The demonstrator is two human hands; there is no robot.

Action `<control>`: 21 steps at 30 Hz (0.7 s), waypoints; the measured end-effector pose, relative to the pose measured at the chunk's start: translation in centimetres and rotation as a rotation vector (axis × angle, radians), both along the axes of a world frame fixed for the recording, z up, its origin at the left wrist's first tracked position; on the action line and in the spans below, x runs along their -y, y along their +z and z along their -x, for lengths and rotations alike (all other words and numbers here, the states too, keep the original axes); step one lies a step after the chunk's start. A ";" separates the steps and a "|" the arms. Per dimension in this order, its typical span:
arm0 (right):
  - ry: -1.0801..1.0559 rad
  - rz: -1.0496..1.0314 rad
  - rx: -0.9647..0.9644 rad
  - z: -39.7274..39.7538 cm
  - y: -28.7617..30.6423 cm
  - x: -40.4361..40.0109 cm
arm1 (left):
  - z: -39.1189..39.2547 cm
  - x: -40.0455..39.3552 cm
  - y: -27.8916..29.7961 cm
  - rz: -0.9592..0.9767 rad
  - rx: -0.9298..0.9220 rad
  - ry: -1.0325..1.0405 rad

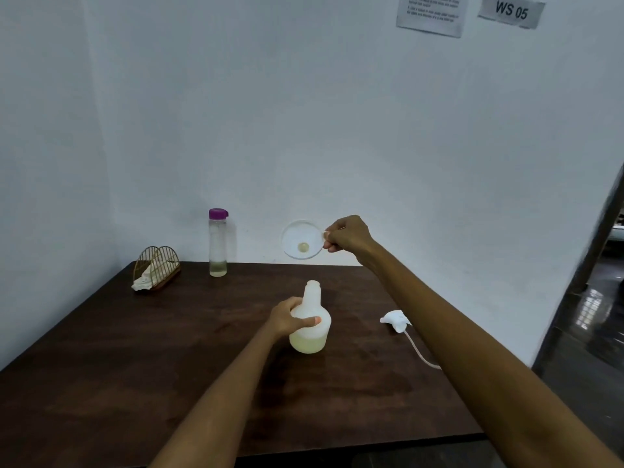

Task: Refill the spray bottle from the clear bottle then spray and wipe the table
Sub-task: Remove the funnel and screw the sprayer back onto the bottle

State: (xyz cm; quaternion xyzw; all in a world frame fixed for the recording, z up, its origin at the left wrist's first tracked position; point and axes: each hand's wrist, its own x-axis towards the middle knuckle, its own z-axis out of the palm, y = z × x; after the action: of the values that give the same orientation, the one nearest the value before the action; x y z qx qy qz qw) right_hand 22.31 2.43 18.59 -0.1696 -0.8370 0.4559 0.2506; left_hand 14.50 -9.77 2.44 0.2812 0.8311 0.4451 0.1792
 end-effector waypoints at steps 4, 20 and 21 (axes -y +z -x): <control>0.015 -0.069 -0.009 3.1 -0.7 0.8 | 2.7 2.3 0.0 -0.010 0.001 0.074; -0.011 -1.143 0.495 23.6 -11.8 8.8 | 18.4 12.3 -0.8 0.906 -0.101 0.292; 0.006 -1.239 0.518 24.6 -12.7 9.1 | 18.8 12.3 -0.2 0.926 -0.046 0.291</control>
State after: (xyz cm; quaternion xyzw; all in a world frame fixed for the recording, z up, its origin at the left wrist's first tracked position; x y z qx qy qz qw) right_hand -2.28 -6.67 5.93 -0.0960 -0.9776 -0.1638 0.0912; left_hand -4.34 -22.08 2.27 0.0623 0.9762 0.0429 0.2030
